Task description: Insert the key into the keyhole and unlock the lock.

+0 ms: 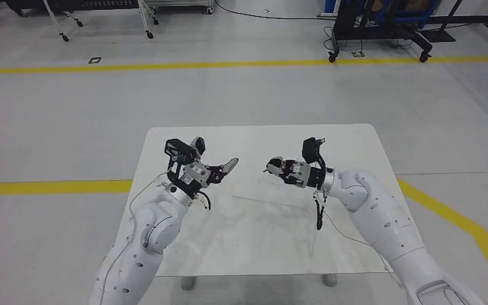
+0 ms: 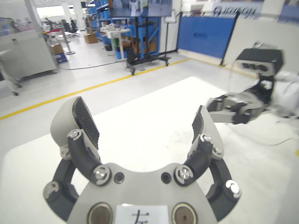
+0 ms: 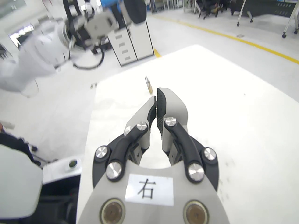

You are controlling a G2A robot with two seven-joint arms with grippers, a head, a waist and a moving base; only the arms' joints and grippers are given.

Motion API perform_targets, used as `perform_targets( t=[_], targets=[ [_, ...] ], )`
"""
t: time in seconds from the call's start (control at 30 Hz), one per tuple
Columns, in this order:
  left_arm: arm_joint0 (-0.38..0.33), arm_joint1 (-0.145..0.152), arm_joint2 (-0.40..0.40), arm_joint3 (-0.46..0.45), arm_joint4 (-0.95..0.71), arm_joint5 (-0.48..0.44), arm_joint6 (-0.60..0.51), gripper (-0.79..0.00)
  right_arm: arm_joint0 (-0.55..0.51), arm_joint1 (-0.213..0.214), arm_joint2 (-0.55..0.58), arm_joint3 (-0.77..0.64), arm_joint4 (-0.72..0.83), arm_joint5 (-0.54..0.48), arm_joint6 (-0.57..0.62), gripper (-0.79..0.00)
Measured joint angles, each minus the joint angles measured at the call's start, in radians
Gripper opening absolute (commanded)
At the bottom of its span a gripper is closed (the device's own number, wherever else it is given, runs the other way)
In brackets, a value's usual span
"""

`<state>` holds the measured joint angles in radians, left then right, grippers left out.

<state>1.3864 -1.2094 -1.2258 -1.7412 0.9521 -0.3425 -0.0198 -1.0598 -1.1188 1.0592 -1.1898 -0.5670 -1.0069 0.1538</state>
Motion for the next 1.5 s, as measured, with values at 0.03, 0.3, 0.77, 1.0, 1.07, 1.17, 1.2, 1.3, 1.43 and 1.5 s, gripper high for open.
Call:
perform_targets(
  t=[0.03, 0.3, 0.77, 1.0, 1.07, 1.17, 1.2, 1.3, 1.43, 1.5],
  targets=[
    [0.006, -0.001, -0.004, 0.005, -0.064, -0.033, 0.013, 0.0, 0.002, -0.002, -0.008, 0.001, 0.053, -0.005, -0.005, -0.785],
    [-0.033, -0.005, 0.045, 0.134, -0.818, -0.283, -0.243, 0.0, 0.067, -0.005, -0.122, 0.006, 0.537, -0.005, 0.218, -0.785],
    [-0.139, -0.007, 0.096, 0.216, -0.995, -0.19, -0.495, -0.172, 0.166, -0.042, -0.241, 0.202, 1.082, -0.005, 0.627, -0.785],
    [-0.148, -0.007, 0.101, 0.224, -0.916, -0.189, -0.485, -0.416, 0.201, -0.072, -0.293, 0.265, 1.2, 0.012, 0.671, -0.785],
    [-0.148, -0.007, 0.106, 0.222, -0.889, -0.182, -0.476, -0.434, 0.206, -0.075, -0.3, 0.269, 1.215, 0.016, 0.675, -0.785],
    [-0.147, -0.009, 0.112, 0.22, -0.877, -0.18, -0.465, -0.449, 0.214, -0.077, -0.312, 0.277, 1.224, 0.019, 0.679, -0.785],
    [-0.148, -0.009, 0.114, 0.221, -0.873, -0.178, -0.464, -0.453, 0.216, -0.079, -0.317, 0.281, 1.226, 0.021, 0.68, -0.785],
    [-0.148, -0.009, 0.115, 0.22, -0.866, -0.176, -0.461, -0.468, 0.222, -0.082, -0.329, 0.286, 1.229, 0.023, 0.682, -0.785],
    [-0.149, -0.01, 0.118, 0.221, -0.859, -0.173, -0.459, -0.52, 0.228, -0.085, -0.341, 0.291, 1.232, 0.021, 0.681, -0.785],
    [-0.149, -0.01, 0.12, 0.222, -0.858, -0.167, -0.46, -0.545, 0.231, -0.085, -0.346, 0.294, 1.233, 0.02, 0.679, -0.785]
  ],
)
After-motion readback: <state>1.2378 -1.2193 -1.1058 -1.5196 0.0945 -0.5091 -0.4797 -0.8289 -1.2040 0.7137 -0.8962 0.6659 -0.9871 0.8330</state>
